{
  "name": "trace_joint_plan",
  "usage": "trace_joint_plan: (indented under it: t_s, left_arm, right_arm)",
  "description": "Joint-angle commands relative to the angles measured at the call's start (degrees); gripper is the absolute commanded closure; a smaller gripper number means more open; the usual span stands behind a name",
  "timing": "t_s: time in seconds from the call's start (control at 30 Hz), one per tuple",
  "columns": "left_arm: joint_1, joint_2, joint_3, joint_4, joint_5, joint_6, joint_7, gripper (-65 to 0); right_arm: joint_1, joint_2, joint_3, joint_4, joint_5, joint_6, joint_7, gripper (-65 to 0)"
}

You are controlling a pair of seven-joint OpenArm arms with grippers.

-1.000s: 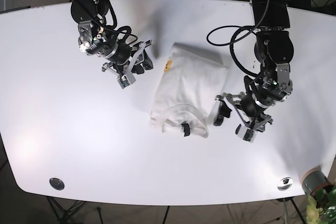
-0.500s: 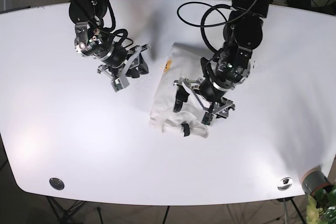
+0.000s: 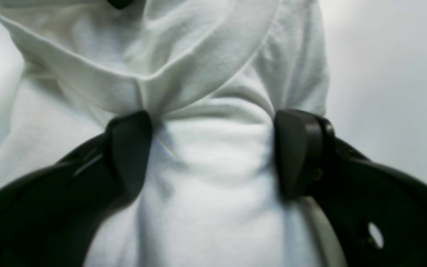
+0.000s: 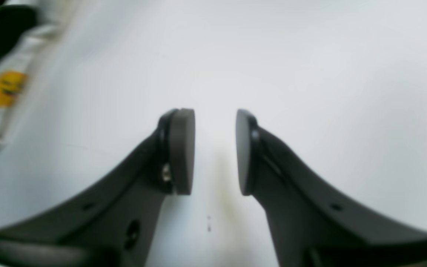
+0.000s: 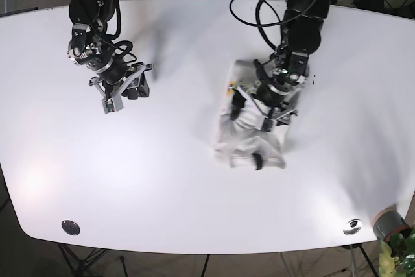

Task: Fold the T-shirt properly
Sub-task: 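Grasp the folded white shirt with the left gripper and carry it aside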

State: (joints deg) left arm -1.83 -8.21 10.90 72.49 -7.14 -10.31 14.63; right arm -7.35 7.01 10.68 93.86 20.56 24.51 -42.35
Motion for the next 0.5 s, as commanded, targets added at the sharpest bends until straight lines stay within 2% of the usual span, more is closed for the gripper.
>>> trace_joint_plan:
  t_s: [0.0,0.13,0.27,0.33,0.47]
  left_arm:
    - [1.7,-4.1,-3.3,-0.2,1.7,-2.6,5.5,-47.8]
    - [1.8,-8.2,-11.8,-1.0,1.8,-10.7,12.5,-47.8]
    - [-0.5,-13.6,-23.8,-7.0,2.3,-18.0,20.8,-47.8]
    - [-2.6,-17.7,-26.1,-11.2,2.3,-21.2,21.4,-47.8]
    - [-6.7,-27.9,-24.7,-23.0,2.2,-27.7,20.3,-47.8]
  right_arm:
    - [0.7,0.2,0.7,1.9,2.7,0.5,1.2,-17.3]
    - [0.7,1.0,0.8,2.1,5.3,0.5,1.2,-17.3]
    - [0.7,1.8,0.8,2.1,7.6,0.23,1.2,-17.3]
    - [0.6,1.9,0.8,2.1,8.1,0.15,1.2,-17.3]
    - [0.6,1.9,0.8,2.1,8.2,0.06,1.2,-17.3]
